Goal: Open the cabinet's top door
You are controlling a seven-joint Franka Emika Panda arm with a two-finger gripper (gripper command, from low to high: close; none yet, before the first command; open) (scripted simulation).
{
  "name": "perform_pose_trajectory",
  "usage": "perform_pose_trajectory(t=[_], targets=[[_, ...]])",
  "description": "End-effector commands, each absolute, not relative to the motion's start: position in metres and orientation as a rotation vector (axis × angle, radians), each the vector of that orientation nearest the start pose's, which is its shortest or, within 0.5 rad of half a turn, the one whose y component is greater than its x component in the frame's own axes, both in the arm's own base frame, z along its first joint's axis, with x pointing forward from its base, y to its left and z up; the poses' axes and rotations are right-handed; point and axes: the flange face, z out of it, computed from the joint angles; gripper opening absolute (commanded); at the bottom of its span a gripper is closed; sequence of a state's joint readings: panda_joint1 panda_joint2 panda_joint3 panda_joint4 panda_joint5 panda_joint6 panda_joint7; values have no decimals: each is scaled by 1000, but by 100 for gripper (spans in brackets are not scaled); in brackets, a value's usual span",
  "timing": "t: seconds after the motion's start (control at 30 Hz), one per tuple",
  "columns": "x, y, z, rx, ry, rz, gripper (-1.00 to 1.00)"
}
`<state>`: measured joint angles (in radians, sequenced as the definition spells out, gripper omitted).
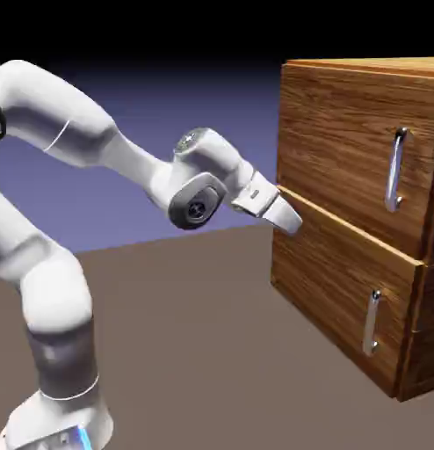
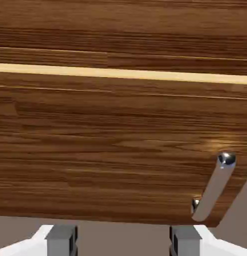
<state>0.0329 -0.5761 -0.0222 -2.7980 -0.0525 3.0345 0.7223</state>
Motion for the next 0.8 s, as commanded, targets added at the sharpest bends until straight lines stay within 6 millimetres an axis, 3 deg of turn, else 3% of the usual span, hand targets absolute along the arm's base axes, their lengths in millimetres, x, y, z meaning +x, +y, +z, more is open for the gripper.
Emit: perform_pose_trajectory(t=[0.0,0.4,0.77], targets=[[391,11,472,-2540,799,-1104,0],[392,29,539,-2729,-21,-1460,0],[389,23,580,-2753,-774,-1775,0]])
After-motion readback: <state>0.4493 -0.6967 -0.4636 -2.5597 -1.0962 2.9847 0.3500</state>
